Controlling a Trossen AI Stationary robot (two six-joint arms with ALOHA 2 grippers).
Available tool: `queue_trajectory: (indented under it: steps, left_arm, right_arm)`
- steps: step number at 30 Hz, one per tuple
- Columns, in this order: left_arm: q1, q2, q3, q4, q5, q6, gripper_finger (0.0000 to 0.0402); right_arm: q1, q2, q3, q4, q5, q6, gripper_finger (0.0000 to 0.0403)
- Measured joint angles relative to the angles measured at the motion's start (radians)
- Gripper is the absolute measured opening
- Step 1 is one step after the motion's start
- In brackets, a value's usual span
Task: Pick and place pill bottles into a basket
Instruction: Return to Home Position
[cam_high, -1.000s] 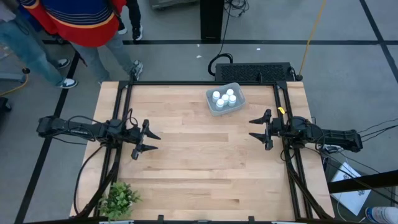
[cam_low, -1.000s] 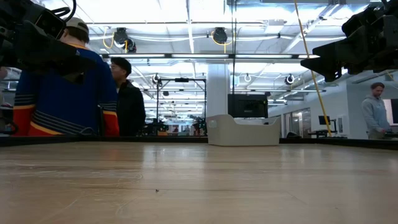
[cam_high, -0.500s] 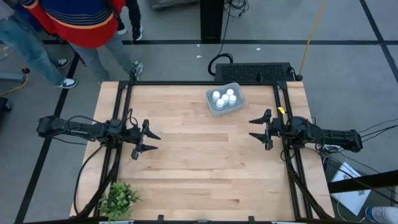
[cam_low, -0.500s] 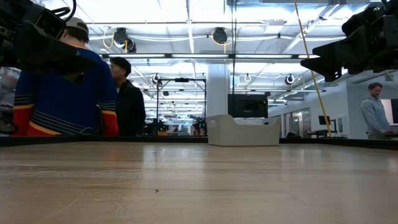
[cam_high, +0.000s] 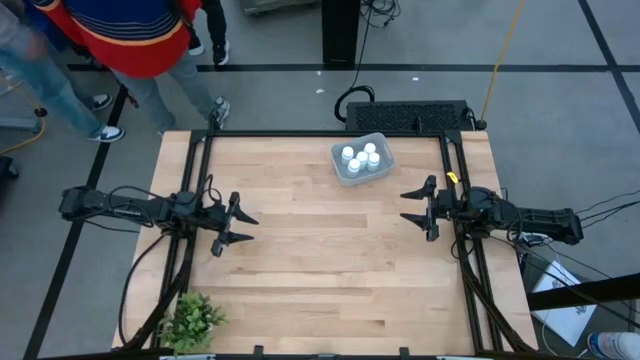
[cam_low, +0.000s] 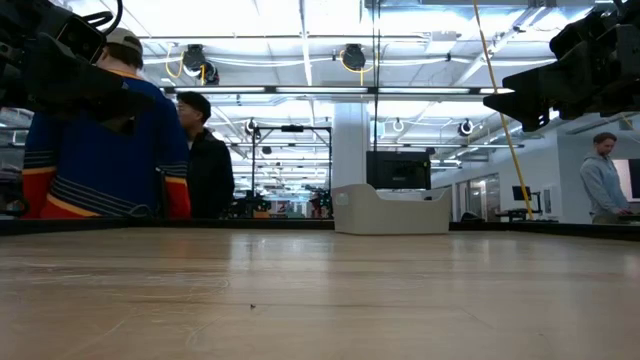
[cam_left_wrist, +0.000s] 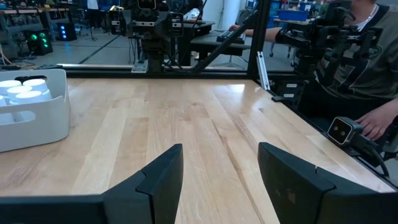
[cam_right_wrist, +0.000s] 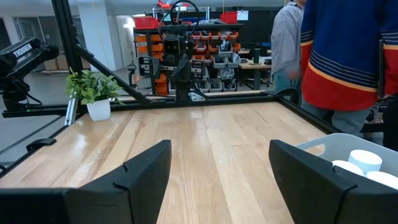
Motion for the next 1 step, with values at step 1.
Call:
queue_trajectory:
  steps: [1]
  left_arm:
    - [0.0, 0.0, 0.0, 0.0, 0.0, 0.0, 0.0214]
  right_arm:
    - [0.0, 0.0, 0.0, 0.0, 0.0, 0.0, 0.0263]
